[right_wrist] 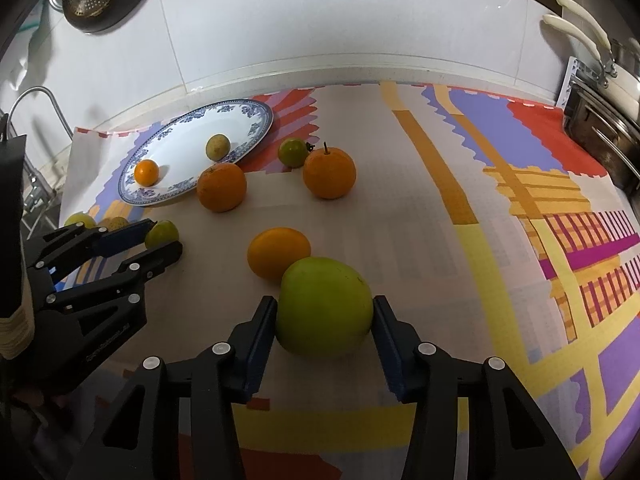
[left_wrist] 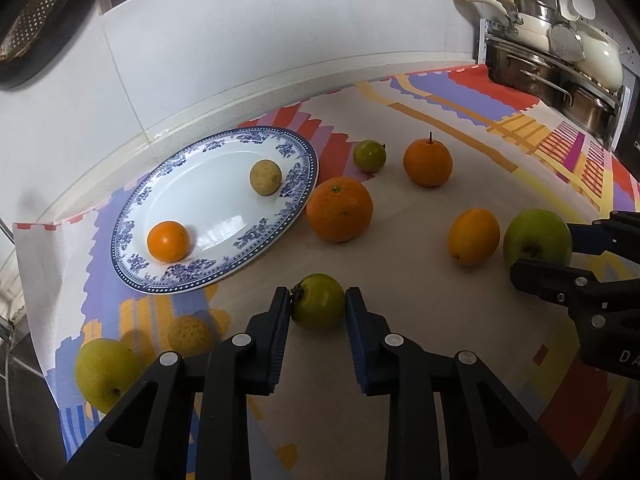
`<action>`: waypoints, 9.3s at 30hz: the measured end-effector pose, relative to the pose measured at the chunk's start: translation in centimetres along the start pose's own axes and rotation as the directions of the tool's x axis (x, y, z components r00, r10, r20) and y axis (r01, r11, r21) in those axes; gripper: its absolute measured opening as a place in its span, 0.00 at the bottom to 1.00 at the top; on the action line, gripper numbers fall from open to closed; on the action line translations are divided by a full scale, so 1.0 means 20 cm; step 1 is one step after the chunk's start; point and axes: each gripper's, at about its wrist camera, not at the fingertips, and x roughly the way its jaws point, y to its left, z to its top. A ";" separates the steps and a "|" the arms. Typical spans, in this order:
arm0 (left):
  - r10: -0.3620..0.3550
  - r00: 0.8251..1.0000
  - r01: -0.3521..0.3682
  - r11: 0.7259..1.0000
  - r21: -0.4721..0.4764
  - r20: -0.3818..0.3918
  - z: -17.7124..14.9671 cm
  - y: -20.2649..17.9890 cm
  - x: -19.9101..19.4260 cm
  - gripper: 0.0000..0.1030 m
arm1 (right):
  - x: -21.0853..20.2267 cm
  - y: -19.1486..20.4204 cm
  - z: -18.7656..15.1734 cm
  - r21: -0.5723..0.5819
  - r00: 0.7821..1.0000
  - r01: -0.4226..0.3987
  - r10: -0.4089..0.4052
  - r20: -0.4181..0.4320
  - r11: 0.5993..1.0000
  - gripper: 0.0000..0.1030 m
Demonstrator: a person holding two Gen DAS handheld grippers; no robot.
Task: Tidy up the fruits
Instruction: 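Grasp the small green fruit with the left gripper while the right gripper grasps the large green apple, then carry both fruits over the plate and open both grippers to release them, then raise both open grippers away from the plate, then grasp the yellow-green pear with the left gripper while the right gripper grasps a small brown fruit, then carry the pear with the left gripper while the right gripper carries the brown fruit over the plate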
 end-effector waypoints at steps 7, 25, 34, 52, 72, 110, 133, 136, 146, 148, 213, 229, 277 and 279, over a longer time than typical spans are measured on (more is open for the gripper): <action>-0.004 1.000 0.004 1.000 -0.012 0.013 0.01 0.01 -0.03 0.28 | 0.00 0.00 0.00 0.002 1.000 0.000 0.000 0.005 1.000 0.47; 0.031 0.994 -0.021 0.995 -0.101 0.103 0.04 0.04 -0.28 0.27 | -0.18 0.03 0.06 -0.065 0.993 -0.028 0.035 0.112 0.997 0.47; 0.077 0.987 -0.050 0.982 -0.183 0.144 0.03 0.09 -0.45 0.27 | -0.31 0.09 0.12 -0.137 0.980 -0.066 0.090 0.177 0.988 0.47; 0.177 0.960 -0.122 0.962 -0.246 0.216 0.17 0.27 -0.62 0.27 | -0.37 0.25 0.37 -0.254 0.944 -0.168 0.230 0.237 0.952 0.47; 0.143 0.983 -0.099 0.941 -0.323 0.115 0.39 0.58 -0.39 0.27 | -0.07 0.44 0.75 -0.319 0.956 -0.221 0.269 0.116 0.922 0.47; -0.077 0.966 -0.027 0.917 -0.398 -0.245 0.43 0.84 0.39 0.27 | 0.72 0.56 0.92 -0.308 0.953 -0.268 0.204 -0.224 0.913 0.47; 0.114 0.993 -0.116 0.927 -0.356 -0.027 0.44 0.77 -0.15 0.57 | 0.27 0.52 0.94 -0.351 0.976 -0.207 0.216 -0.012 0.913 0.50; 0.172 0.985 -0.153 0.925 -0.347 0.024 0.42 0.74 -0.29 0.61 | 0.14 0.52 0.92 -0.360 0.975 -0.179 0.213 0.057 0.916 0.57; 0.291 0.947 -0.225 0.906 -0.357 0.140 0.27 0.69 -0.68 0.77 | -0.23 0.55 0.81 -0.358 0.951 -0.165 0.245 0.190 0.919 0.66; 0.308 0.938 -0.237 0.905 -0.352 0.160 0.23 0.67 -0.75 0.78 | -0.29 0.56 0.76 -0.361 0.945 -0.167 0.253 0.206 0.918 0.67; -0.065 0.994 0.081 0.980 -0.180 0.091 -0.34 0.76 -0.25 0.63 | 0.24 0.90 0.19 -0.453 0.961 -0.262 0.274 -0.042 0.852 0.41; -0.112 0.992 0.122 0.969 -0.216 0.057 -0.33 0.76 -0.19 0.49 | 0.30 0.88 0.20 -0.406 0.949 -0.312 0.302 -0.090 0.859 0.28; 0.062 0.976 0.004 0.954 -0.300 0.211 -0.10 0.56 -0.56 0.41 | -0.18 0.62 0.31 -0.381 0.940 -0.243 0.313 0.135 0.892 0.26; 0.069 0.972 0.002 0.953 -0.304 0.223 -0.07 0.55 -0.56 0.41 | -0.21 0.61 0.34 -0.390 0.938 -0.229 0.309 0.155 0.892 0.26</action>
